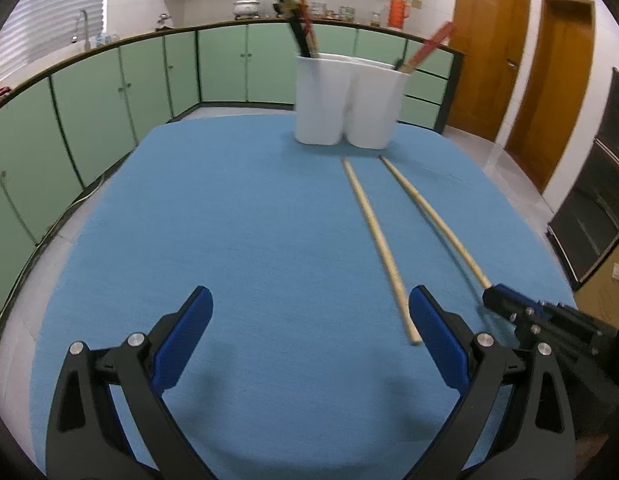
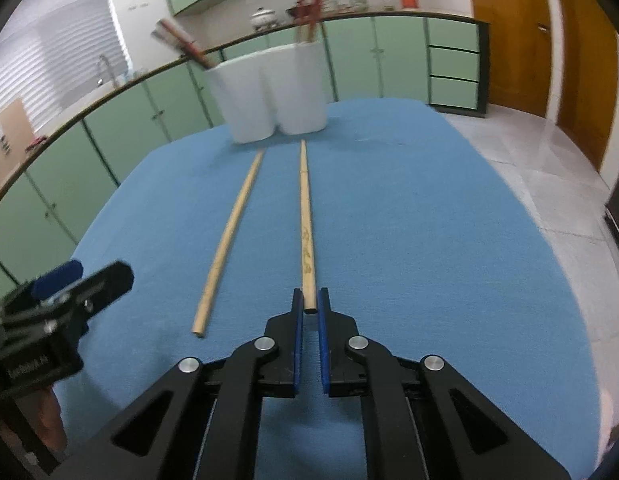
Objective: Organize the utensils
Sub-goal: 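Close the left tool on the other wooden chopstick while the right tool holds its own, then lift both wooden chopsticks and carry them above the white holder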
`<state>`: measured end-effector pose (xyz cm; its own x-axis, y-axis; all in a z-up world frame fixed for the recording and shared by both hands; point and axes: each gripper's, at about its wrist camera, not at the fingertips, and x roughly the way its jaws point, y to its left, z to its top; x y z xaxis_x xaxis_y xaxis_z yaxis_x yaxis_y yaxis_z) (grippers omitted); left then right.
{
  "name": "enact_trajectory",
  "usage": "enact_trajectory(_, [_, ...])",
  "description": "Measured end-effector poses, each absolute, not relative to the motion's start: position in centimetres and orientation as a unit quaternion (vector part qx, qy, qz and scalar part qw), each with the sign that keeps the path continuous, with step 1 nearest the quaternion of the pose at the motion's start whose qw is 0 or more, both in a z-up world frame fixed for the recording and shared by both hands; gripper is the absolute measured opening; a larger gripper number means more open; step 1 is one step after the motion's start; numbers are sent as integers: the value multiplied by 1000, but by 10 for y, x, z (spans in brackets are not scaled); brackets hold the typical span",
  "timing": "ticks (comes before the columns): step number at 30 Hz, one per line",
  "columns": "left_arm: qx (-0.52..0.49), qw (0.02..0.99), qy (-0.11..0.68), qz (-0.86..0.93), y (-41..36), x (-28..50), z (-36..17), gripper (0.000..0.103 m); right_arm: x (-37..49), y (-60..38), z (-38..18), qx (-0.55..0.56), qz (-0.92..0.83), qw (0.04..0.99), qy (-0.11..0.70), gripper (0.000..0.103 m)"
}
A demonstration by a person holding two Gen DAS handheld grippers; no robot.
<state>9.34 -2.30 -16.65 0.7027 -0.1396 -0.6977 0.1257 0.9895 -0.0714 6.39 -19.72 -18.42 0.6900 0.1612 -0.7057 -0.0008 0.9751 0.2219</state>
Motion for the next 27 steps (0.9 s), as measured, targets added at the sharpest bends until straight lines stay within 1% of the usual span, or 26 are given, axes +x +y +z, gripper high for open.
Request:
enact_trajectory(6, [-7,912,399,-97,-51,93,-179,95,55,-224,-184,125,23,913,389,7])
enact_trajectory(7, [-5,911,400,-99,-54,93,-181,91,54,-228,-184,128,21,913,388,7])
enact_trajectory(8, [-2,910,403,-100,-58,93,-183,82,53,-231,-183,130,21,913,386,7])
enact_trajectory(10, [0,903,418,-104,-64,96,-190,72,52,-233,-182,133,23,913,384,7])
enact_trajectory(12, [-5,898,427,-105,-67,99,-194,69,52,-234,-182,135,26,913,384,7])
enact_trajectory(13, [-9,897,431,-102,-69,101,-197,66,50,-235,-182,135,27,913,384,7])
enact_trajectory(17, [3,897,430,-99,-75,103,-200,46,51,-235,-183,138,32,912,384,7])
enact_trajectory(18, [4,897,430,-99,-76,104,-200,43,52,-235,-183,140,33,912,384,7])
enact_trajectory(19, [4,897,430,-101,-77,103,-199,37,51,-236,-183,141,33,912,383,7])
enact_trajectory(21, [10,897,429,-101,-81,102,-200,34,51,-236,-182,142,34,912,382,7])
enact_trajectory(23, [17,899,426,-100,-85,100,-200,19,51,-236,-181,141,35,913,382,7])
enact_trajectory(24, [20,899,425,-100,-86,99,-200,15,51,-236,-180,140,35,913,381,7])
enact_trajectory(25, [25,900,424,-101,-87,98,-200,7,51,-236,-180,140,35,913,381,7])
enact_trajectory(27, [28,900,423,-101,-88,97,-200,7,51,-236,-179,141,35,914,380,7])
